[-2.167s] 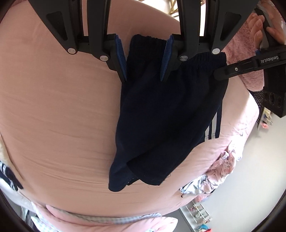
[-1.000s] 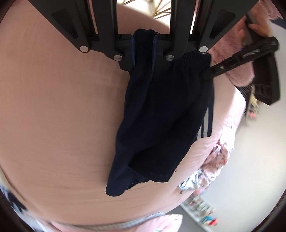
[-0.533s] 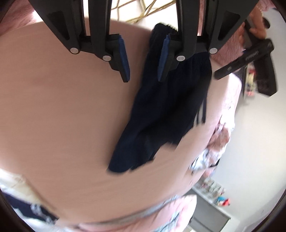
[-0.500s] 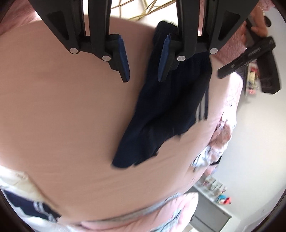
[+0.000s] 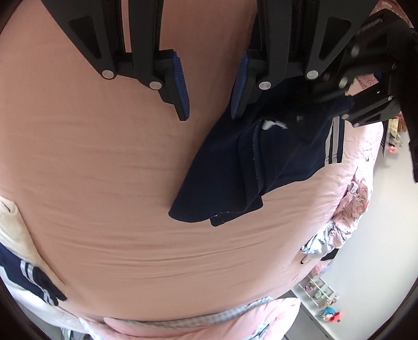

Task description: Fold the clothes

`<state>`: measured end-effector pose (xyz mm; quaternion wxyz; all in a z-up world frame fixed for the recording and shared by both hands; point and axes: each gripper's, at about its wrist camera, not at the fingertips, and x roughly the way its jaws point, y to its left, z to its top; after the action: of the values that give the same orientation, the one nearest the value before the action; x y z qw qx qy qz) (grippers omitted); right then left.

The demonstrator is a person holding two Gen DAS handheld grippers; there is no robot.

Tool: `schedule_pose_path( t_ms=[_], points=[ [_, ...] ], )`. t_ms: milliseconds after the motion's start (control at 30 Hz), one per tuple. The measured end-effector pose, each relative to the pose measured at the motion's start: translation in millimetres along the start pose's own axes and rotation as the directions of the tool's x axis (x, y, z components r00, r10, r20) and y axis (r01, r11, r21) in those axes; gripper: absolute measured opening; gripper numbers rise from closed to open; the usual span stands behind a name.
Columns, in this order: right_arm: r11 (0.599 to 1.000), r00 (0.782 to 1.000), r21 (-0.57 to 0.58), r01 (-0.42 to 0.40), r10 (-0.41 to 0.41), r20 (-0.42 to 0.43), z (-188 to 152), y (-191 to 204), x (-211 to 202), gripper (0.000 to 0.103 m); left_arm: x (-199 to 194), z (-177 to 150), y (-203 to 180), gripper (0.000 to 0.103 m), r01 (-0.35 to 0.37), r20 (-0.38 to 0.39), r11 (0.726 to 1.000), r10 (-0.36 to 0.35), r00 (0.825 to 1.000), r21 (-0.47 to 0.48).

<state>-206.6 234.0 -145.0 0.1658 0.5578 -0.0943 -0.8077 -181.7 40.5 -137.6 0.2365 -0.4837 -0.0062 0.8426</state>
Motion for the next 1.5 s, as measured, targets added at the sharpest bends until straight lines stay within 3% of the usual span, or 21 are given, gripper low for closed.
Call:
schedule_pose_path(
  t_ms=[133, 233, 467, 533, 600, 733, 833, 1000, 1033, 1100, 1133, 1200, 1267, 1333, 1433, 1500],
  points=[
    [1.000, 1.000, 0.000, -0.007, 0.007, 0.004, 6, -2, -1, 0.032, -18, 5, 14, 0.003, -0.019, 0.093, 0.990, 0.032, 0.995, -0.141],
    [1.000, 0.999, -0.027, -0.010, 0.011, 0.037, 19, 11, -4, 0.032, -43, -3, 53, 0.003, -0.034, 0.145, 0.957, 0.078, 0.986, -0.287],
    [0.980, 0.994, -0.177, 0.086, -0.072, 0.085, 48, 49, 6, 0.032, -51, -29, 120, 0.002, -0.074, 0.097, 0.890, 0.131, 0.987, -0.450],
    [0.976, 0.993, -0.194, 0.096, -0.080, 0.086, 51, 51, 8, 0.032, -52, -37, 126, 0.002, -0.094, 0.094, 0.880, 0.155, 0.983, -0.466],
    [0.977, 0.993, -0.184, 0.103, -0.089, 0.081, 53, 48, 13, 0.032, -39, -43, 133, 0.002, -0.040, 0.061, 0.883, 0.077, 0.995, -0.468],
    [0.979, 0.992, -0.166, 0.118, -0.107, 0.073, 56, 43, 21, 0.032, -36, -39, 129, 0.004, -0.085, 0.050, 0.902, 0.117, 0.992, -0.423],
    [0.980, 0.991, -0.152, 0.129, -0.120, 0.066, 58, 38, 27, 0.032, -34, -36, 126, 0.011, -0.119, 0.044, 0.914, 0.147, 0.988, -0.387],
    [0.980, 0.988, -0.129, 0.148, -0.142, 0.055, 61, 32, 38, 0.034, -49, -36, 124, 0.016, -0.224, 0.040, 0.895, 0.259, 0.965, -0.387],
    [0.980, 0.988, -0.135, 0.146, -0.139, 0.062, 61, 33, 36, 0.034, -55, -37, 125, 0.016, -0.265, 0.042, 0.885, 0.303, 0.952, -0.384],
    [0.979, 0.989, -0.154, 0.137, -0.125, 0.084, 60, 39, 29, 0.034, -62, -36, 118, 0.016, -0.371, 0.049, 0.853, 0.416, 0.908, -0.365],
    [0.978, 0.988, -0.163, 0.133, -0.118, 0.094, 59, 42, 25, 0.034, -62, -33, 113, 0.016, -0.371, 0.058, 0.859, 0.415, 0.908, -0.352],
    [0.975, 0.990, -0.193, 0.109, -0.090, 0.105, 58, 50, 21, 0.034, -52, -27, 104, 0.016, -0.217, 0.084, 0.924, 0.255, 0.963, -0.316],
    [0.969, 0.995, -0.237, 0.072, -0.055, 0.077, 58, 63, 30, 0.034, -26, -23, 100, 0.016, -0.147, 0.031, 0.949, 0.162, 0.986, -0.279],
    [0.961, 0.998, -0.270, 0.054, -0.043, 0.044, 60, 72, 44, 0.034, 4, -21, 97, 0.016, -0.188, -0.049, 0.956, 0.181, 0.982, -0.223],
    [0.967, 0.996, -0.242, 0.084, -0.078, 0.033, 65, 62, 63, 0.030, 8, -17, 103, 0.016, -0.177, -0.043, 0.963, 0.171, 0.984, -0.204],
    [0.978, 0.997, -0.198, 0.062, -0.052, 0.060, 70, 51, 59, 0.030, 0, -14, 117, 0.016, -0.164, -0.014, 0.955, 0.166, 0.986, -0.248]
  ],
)
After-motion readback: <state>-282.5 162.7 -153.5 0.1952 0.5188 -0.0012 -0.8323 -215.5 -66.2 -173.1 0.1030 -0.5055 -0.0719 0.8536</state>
